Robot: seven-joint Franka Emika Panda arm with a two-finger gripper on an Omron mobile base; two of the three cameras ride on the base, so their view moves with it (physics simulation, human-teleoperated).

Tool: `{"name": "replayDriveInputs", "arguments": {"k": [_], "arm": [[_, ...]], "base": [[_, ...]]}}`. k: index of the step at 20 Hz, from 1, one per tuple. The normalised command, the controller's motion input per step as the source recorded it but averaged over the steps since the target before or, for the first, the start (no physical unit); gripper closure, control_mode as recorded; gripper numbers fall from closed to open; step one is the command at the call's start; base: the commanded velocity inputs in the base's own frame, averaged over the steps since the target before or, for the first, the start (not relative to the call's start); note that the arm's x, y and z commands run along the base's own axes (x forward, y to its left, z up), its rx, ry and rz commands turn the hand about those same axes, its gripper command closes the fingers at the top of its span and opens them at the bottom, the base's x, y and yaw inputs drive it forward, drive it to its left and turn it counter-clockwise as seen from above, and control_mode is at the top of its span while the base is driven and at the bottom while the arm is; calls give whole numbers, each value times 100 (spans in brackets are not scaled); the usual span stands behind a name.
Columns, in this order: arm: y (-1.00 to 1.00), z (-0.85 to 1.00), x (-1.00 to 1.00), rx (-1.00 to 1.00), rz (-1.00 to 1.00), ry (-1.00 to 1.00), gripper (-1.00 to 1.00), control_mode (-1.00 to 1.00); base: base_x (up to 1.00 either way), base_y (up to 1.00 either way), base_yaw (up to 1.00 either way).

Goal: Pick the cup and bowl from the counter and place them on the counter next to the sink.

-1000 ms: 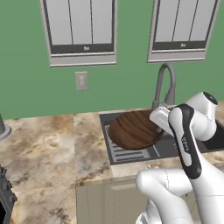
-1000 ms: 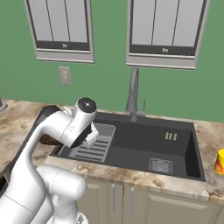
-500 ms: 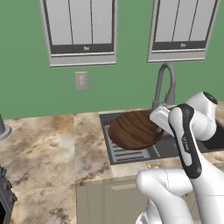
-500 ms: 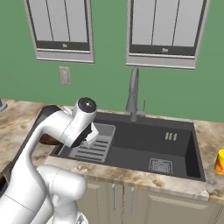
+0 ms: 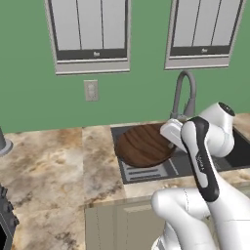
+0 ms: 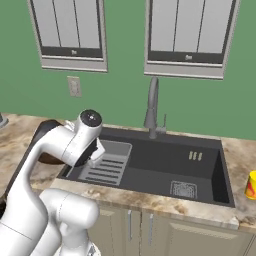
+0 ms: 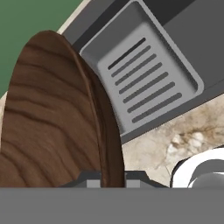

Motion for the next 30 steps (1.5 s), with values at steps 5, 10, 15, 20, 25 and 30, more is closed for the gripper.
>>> {"name": "replayDriveInputs", "arguments": {"k": [5,10,15,20,25,30], "arm": [[47,0,12,-3,-5,4,100,-100],[57,0,37,-8,-6,6,100,-100],[45,-4,26,-4,-4,0,100,-100],[29,-18,26,0,2,3,100,-100],[9,-17,24,0,8,8,100,-100],[14,-15,27,0,7,10,100,-100]], "base": [[0,0,0],[0,0,0],[0,0,0],[0,0,0],[0,0,0],[0,0,0]]}}
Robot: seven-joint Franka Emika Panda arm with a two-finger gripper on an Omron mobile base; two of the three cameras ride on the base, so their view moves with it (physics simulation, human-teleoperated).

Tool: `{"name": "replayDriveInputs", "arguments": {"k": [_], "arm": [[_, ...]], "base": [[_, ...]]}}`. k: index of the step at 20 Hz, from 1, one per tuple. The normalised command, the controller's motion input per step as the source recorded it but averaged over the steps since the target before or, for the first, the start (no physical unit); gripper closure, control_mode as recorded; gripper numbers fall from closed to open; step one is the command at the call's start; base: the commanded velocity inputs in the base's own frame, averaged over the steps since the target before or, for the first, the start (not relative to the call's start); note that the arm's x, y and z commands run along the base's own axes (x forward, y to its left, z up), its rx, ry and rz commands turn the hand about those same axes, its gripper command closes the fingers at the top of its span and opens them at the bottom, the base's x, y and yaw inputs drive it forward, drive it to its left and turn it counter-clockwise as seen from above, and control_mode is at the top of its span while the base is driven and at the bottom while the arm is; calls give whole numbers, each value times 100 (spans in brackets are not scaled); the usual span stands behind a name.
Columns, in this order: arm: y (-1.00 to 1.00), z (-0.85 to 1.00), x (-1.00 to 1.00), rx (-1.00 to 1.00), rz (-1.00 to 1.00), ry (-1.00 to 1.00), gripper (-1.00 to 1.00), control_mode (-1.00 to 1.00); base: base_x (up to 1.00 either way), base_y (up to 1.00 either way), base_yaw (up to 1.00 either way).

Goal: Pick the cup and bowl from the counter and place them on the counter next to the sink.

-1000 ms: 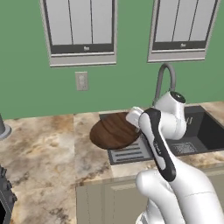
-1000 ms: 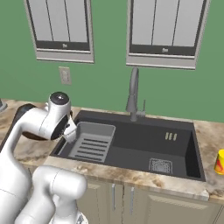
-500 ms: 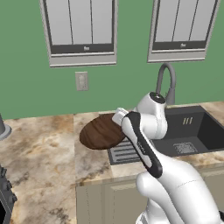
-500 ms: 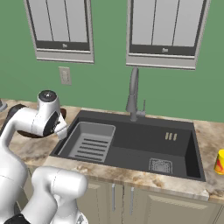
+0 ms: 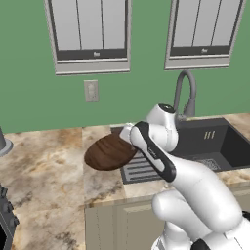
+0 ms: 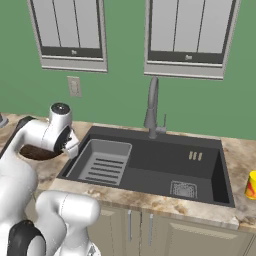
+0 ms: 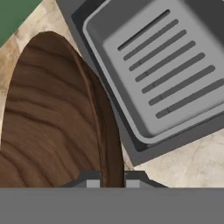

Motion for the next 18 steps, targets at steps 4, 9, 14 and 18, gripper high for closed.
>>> {"name": "replayDriveInputs", "arguments": {"k": [4,9,14,18], "arm": [[24,-17,25,0,4,10,100,-100],[28,-18,20,-1,0,8,100,-100],[20,-31,13,-1,0,0,100,-100],[11,-48,3,0,0,-8,100,-100]], "base": [[0,0,0],[0,0,0],[0,0,0],[0,0,0]]}}
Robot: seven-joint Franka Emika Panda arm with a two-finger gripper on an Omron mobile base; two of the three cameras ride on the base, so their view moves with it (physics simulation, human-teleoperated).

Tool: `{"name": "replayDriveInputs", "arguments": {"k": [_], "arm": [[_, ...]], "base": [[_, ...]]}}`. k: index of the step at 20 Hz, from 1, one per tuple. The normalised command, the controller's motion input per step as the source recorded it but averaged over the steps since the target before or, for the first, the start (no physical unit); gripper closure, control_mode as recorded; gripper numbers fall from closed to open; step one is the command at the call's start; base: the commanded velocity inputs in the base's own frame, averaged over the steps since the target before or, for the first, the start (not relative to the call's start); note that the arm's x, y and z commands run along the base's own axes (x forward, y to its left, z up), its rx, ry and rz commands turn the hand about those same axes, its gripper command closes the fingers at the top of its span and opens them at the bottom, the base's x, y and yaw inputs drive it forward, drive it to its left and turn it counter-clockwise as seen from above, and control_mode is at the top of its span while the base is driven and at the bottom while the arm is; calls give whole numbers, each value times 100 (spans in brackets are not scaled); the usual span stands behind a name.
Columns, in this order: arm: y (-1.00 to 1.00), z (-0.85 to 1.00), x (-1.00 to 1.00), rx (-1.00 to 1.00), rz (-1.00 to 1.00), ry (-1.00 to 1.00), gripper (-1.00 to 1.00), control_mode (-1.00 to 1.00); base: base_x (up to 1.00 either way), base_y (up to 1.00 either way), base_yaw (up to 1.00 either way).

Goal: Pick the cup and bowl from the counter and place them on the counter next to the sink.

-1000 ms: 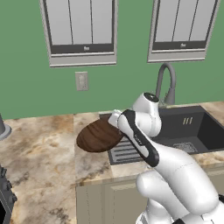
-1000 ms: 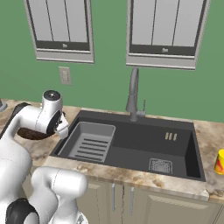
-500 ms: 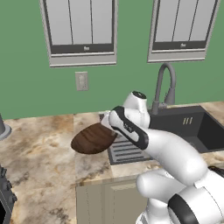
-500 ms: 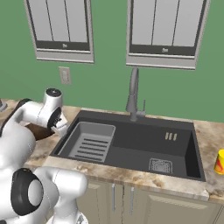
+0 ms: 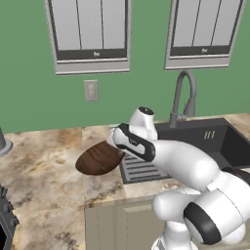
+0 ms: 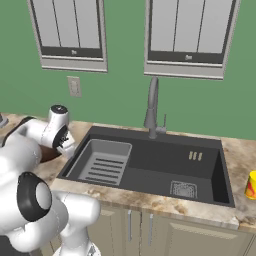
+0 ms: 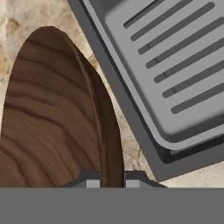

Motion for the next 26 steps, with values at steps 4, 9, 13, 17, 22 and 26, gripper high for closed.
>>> {"name": "replayDriveInputs", "arguments": {"k": [4,9,13,17,22,26], "arm": [[4,-52,2,0,0,-11,100,-100],[0,-42,1,0,0,-11,100,-100],[6,-44,5,0,0,-8,100,-100],[6,-29,0,0,0,-1,100,-100],[0,0,0,0,0,0,100,-100],[0,0,0,0,0,0,-100,-100]], "base": [[0,0,0],[0,0,0],[0,0,0],[0,0,0],[0,0,0],[0,0,0]]}}
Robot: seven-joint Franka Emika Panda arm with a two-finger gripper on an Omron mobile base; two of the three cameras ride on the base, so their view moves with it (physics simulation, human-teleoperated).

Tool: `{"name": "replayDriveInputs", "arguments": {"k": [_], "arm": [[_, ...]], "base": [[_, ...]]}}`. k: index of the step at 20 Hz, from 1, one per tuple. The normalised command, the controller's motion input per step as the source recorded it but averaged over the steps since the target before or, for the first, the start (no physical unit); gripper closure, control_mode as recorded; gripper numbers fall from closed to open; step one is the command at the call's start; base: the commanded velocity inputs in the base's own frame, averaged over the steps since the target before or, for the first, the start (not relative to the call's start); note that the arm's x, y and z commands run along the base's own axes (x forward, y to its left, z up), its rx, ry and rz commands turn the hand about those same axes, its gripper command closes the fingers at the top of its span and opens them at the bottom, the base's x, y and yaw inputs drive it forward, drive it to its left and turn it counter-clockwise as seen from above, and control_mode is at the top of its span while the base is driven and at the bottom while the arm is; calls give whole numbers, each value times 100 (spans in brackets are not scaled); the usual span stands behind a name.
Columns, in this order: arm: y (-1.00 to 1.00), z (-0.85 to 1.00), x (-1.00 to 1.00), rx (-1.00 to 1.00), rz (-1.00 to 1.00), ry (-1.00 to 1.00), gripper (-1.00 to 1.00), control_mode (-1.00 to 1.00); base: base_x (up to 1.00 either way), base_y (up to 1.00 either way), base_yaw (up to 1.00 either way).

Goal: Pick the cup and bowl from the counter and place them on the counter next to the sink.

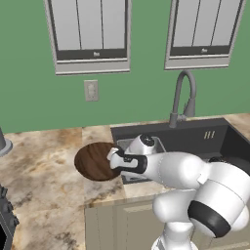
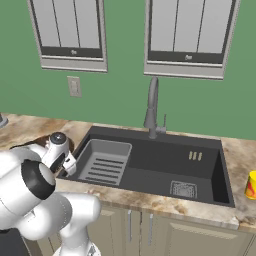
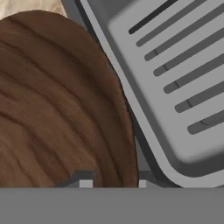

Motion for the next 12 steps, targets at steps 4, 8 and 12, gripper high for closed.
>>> {"name": "replayDriveInputs", "arguments": {"k": [4,8,12], "arm": [[0,0,0,0,0,0,-100,-100],[0,23,0,0,0,0,-100,-100],[0,58,-7,0,0,0,-100,-100]], "base": [[0,0,0],[0,0,0],[0,0,0]]}}
